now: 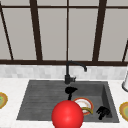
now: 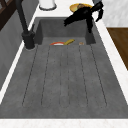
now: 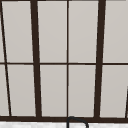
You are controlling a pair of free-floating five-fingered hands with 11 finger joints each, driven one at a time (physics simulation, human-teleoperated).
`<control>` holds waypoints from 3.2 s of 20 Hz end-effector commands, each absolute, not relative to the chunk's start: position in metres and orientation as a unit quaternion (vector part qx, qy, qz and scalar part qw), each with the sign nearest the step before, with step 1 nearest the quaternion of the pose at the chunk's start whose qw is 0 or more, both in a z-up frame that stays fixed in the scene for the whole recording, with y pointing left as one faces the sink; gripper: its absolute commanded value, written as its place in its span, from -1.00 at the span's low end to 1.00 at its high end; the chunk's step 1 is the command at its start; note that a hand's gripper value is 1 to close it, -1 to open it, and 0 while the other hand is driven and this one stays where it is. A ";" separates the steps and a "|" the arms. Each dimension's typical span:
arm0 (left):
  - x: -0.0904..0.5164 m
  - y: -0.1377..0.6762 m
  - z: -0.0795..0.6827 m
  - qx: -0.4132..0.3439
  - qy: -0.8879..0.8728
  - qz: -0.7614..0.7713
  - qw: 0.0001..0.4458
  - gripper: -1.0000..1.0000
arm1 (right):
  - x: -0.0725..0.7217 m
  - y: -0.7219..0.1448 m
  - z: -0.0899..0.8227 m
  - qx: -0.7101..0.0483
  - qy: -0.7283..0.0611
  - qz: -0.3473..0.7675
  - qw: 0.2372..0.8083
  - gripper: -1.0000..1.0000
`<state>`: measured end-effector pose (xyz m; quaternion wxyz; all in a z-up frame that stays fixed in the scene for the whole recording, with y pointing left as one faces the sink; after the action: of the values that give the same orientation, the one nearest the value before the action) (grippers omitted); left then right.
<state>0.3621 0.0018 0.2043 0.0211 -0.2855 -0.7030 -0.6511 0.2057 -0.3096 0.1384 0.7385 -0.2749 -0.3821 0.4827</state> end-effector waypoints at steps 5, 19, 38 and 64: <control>0.359 0.060 0.209 -0.276 -0.713 -0.644 0.023 -1.00 | 0.206 -0.310 0.138 -0.275 -0.382 0.483 0.739 0.00; 0.306 0.152 0.172 -0.264 -0.712 -0.650 0.036 -1.00 | 0.206 -0.310 0.138 -0.275 -0.382 0.483 0.739 0.00; 0.287 0.213 0.126 -0.247 -0.700 -0.666 0.080 -1.00 | 0.206 -0.310 0.138 -0.275 -0.382 0.483 0.739 0.00; 0.236 0.273 0.101 -0.236 -0.740 -0.627 0.055 -1.00 | 0.206 -0.310 0.138 -0.275 -0.382 0.483 0.739 0.00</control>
<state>0.2482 0.2638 0.1068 0.0346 -0.2342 -0.7454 -0.6232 0.2057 -0.3096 0.1384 0.7385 -0.2749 -0.3821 0.4827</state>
